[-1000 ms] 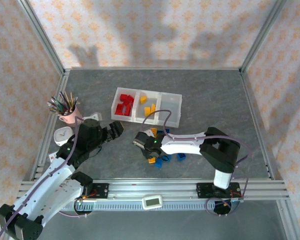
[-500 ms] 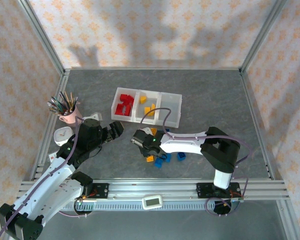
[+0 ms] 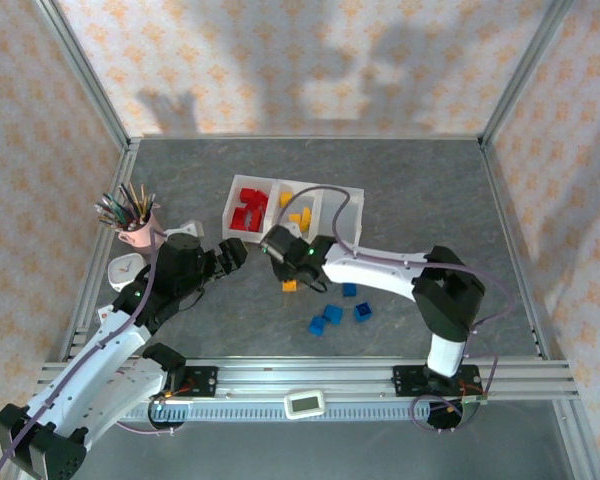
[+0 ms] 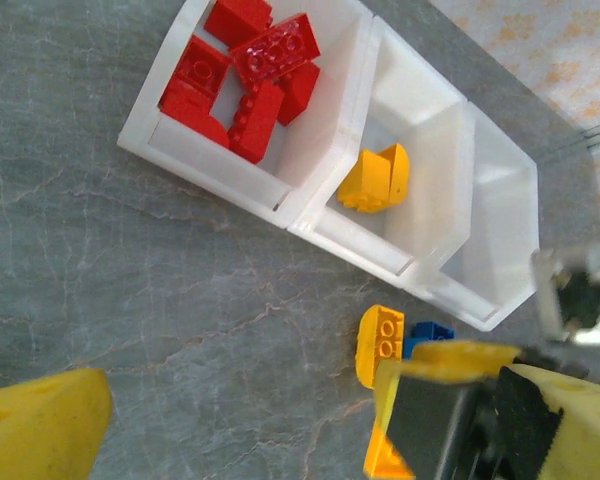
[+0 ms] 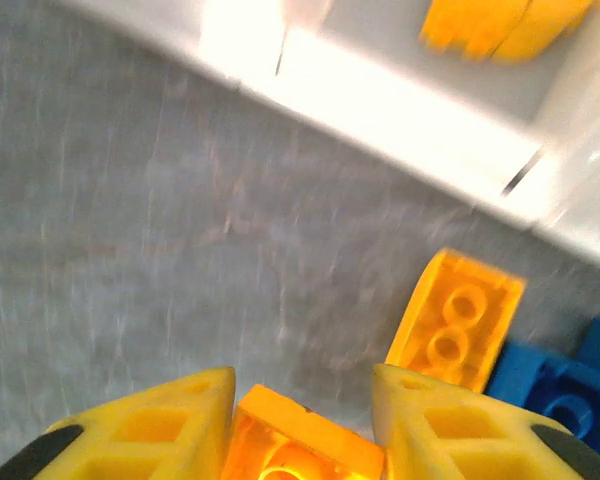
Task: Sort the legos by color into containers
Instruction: Pick up the lego from the bottom-center of the table, then place the lego in the container.
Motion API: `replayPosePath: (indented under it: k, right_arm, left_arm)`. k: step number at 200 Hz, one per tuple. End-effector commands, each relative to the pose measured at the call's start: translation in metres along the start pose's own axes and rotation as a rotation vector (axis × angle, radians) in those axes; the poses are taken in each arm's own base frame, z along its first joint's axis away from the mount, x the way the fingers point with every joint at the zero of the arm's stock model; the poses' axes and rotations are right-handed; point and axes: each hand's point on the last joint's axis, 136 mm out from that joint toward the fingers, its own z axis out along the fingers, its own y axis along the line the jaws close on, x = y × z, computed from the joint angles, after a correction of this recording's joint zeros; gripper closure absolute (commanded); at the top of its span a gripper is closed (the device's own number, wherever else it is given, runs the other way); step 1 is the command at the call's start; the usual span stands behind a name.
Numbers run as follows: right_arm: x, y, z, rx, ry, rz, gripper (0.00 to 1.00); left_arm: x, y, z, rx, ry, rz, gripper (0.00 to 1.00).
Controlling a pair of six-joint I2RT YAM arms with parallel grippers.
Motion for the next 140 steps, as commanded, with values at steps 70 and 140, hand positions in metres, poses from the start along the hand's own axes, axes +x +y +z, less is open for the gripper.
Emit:
replayPosePath:
  k: [70, 140]
  right_arm:
    - [-0.148, -0.066, 0.03, 0.15, -0.233, 0.096, 0.61]
    - [-0.18, -0.064, 0.04, 0.15, -0.267, 0.091, 0.44]
  left_arm:
    - [-0.042, -0.035, 0.012, 0.058, -0.101, 0.015, 0.01]
    - [-0.042, -0.035, 0.021, 0.04, -0.086, 0.03, 0.01]
